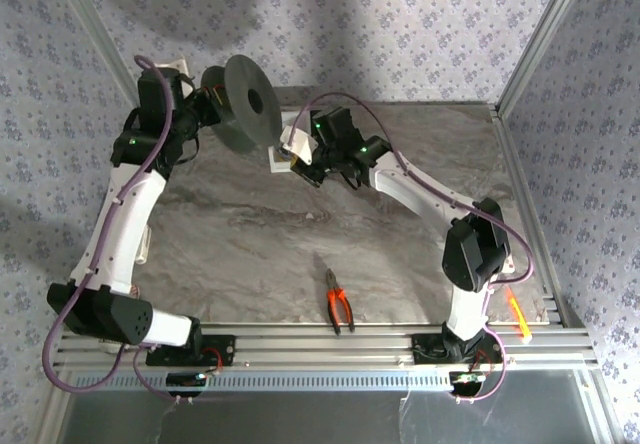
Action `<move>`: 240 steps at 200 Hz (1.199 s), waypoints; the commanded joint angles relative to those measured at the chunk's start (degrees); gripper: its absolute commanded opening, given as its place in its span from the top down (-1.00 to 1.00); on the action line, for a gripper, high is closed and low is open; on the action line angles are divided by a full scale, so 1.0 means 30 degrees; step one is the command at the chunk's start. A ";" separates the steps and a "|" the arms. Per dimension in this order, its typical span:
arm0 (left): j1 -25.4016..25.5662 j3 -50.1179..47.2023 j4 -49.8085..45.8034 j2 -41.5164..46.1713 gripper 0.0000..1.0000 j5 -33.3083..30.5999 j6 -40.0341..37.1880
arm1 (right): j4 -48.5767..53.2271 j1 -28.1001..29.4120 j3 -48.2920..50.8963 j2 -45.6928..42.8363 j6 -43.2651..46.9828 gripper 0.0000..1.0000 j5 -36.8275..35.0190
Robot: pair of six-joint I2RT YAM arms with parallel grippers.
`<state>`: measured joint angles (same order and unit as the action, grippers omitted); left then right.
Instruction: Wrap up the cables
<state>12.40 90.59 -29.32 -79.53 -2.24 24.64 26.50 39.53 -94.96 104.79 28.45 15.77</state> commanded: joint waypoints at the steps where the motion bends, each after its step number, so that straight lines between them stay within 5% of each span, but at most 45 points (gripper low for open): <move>1: -0.0472 -0.0512 0.3245 0.0710 1.00 -0.2127 -0.0317 | 0.1830 0.0059 -0.0326 -0.0018 0.0130 1.00 0.0342; 41: -0.0473 -0.0153 0.3051 0.0847 1.00 -0.0014 0.0512 | 0.1019 -0.0673 0.1112 -0.0066 -0.0422 0.93 0.1797; 148: -0.0359 0.2041 0.1126 0.0911 1.00 0.3239 0.0436 | 0.0072 -0.3575 0.3384 -0.0726 -0.0966 0.20 0.5053; 192: -0.0180 0.2678 0.0218 0.0789 1.00 0.4160 0.0110 | 0.0426 -0.4607 0.3456 -0.1085 -0.0574 -0.30 0.5369; 240: 0.0651 0.2505 -0.0469 0.0787 1.00 0.4310 -0.0478 | 0.0309 -0.6421 0.3615 -0.1950 -0.0506 -0.46 0.5954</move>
<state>13.37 95.15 -33.67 -79.18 9.69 24.23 25.30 23.11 -85.06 101.86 26.79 31.99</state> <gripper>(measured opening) 0.083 0.724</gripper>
